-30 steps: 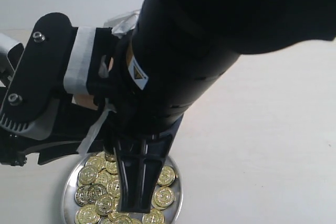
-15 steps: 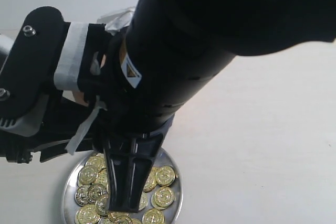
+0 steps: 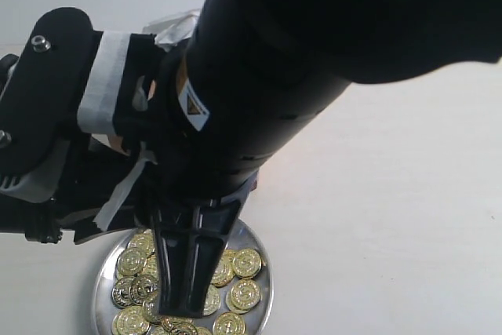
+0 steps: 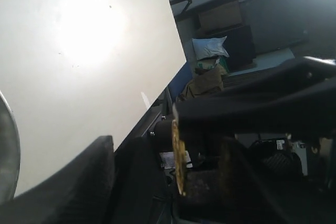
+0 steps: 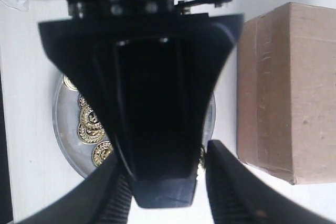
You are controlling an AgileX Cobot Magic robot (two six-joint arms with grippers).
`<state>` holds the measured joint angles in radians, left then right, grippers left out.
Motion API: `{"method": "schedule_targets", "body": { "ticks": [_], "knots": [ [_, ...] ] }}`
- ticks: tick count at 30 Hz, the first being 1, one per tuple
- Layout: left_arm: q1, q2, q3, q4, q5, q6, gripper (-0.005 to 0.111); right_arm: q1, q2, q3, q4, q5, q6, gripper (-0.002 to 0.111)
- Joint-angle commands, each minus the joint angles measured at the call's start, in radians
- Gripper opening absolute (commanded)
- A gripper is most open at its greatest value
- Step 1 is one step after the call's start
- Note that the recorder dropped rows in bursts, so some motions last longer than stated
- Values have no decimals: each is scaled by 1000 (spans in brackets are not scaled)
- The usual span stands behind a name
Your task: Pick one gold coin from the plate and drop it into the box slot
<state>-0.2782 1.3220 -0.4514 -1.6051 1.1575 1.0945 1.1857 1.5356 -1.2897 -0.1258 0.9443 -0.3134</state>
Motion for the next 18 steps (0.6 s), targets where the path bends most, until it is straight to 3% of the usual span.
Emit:
{"method": "schedule_targets", "body": {
  "ticks": [1,4,14,18],
  "knots": [
    [-6,5,-5,-13,17,22,42,1,-3,-4,-1,-26,3,27],
    [-6,5,-5,-20,17,23,29,1,-3,-4,-1,-33,3,27],
    [-6,5,-5,-28,17,27,28,1,23,-4,-3,-77,3,27],
    [-6,5,-5,-32,17,27,5,1,24,-4,-3,-84,3,27]
  ]
}}
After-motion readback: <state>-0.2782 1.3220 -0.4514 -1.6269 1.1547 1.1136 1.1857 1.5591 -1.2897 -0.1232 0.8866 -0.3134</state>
